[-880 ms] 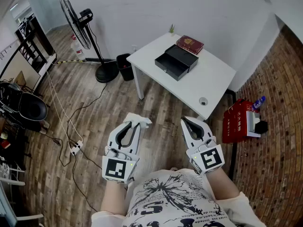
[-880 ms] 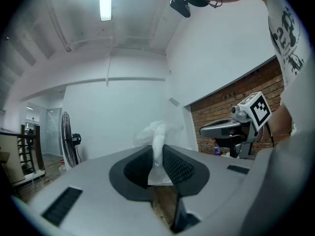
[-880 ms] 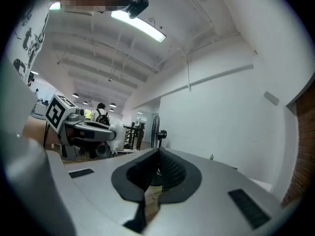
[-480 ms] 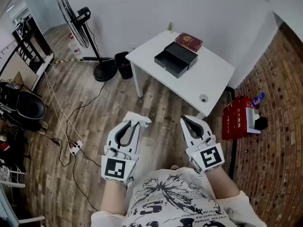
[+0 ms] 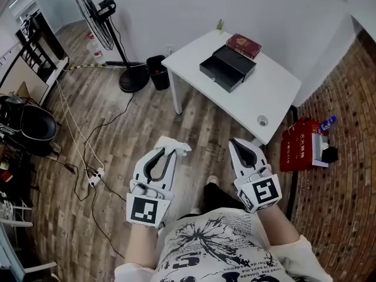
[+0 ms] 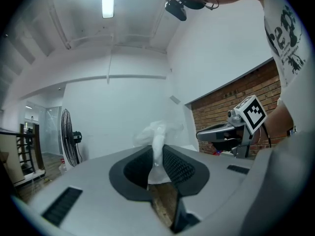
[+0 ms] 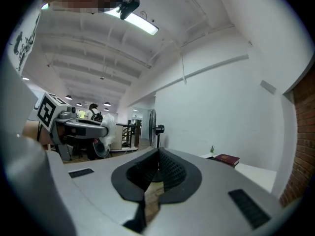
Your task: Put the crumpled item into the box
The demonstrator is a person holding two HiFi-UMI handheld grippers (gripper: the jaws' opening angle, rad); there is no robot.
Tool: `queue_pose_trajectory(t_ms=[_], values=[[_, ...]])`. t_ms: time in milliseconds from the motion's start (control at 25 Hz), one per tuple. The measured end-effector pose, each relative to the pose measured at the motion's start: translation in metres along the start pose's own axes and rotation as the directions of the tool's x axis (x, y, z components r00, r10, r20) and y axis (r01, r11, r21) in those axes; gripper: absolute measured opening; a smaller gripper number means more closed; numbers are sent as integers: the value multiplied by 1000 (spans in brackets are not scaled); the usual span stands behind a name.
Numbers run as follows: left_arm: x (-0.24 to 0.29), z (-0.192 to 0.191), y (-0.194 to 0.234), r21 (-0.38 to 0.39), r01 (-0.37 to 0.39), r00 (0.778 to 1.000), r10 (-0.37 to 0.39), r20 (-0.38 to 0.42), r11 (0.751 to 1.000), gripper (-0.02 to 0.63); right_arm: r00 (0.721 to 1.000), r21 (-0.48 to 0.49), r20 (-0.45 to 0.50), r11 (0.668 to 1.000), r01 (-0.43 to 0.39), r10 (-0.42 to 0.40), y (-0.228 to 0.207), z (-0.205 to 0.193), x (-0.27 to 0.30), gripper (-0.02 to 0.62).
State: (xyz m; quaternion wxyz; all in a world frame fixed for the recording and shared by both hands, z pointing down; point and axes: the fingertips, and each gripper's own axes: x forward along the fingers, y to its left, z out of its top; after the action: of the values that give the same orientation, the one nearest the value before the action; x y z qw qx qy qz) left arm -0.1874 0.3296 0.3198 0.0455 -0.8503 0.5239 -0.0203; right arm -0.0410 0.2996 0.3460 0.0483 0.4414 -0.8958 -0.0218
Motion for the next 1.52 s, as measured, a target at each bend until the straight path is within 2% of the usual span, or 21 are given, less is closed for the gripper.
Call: queue_pose_trajectory(t_ms=[240, 520, 680, 840, 960, 1120, 1280, 1400, 1520], values=[[63, -16, 38, 20, -36, 999, 36, -20, 999, 77, 1000, 7, -10, 1000, -23, 24, -48, -15, 71, 14], [204, -8, 79, 50, -21, 999, 22, -33, 999, 77, 1000, 18, -12, 1000, -19, 19, -157, -4, 173, 14], [294, -4, 92, 93, 20, 999, -16, -34, 995, 77, 1000, 21, -15, 1000, -3, 4, -225, -2, 223, 14], [371, -16, 96, 112, 78, 996, -72, -55, 991, 77, 999, 54, -37, 998, 28, -26, -283, -14, 260, 14], [412, -34, 96, 127, 154, 983, -139, -120, 980, 77, 997, 66, -54, 996, 62, -58, -312, -24, 277, 14], [468, -62, 97, 140, 285, 940, -248, -232, 948, 77, 988, 92, -90, 987, 134, -126, -346, -37, 298, 14], [522, -88, 97, 159, 448, 868, -384, -315, 880, 77, 969, 102, -142, 970, 218, -203, -372, -52, 319, 14], [559, -111, 101, 127, 548, 803, -478, -355, 826, 77, 943, 115, -179, 946, 303, -280, -392, -63, 336, 14], [586, -142, 102, 82, 644, 718, -564, -408, 760, 77, 907, 135, -215, 909, 395, -363, -407, -77, 348, 14]])
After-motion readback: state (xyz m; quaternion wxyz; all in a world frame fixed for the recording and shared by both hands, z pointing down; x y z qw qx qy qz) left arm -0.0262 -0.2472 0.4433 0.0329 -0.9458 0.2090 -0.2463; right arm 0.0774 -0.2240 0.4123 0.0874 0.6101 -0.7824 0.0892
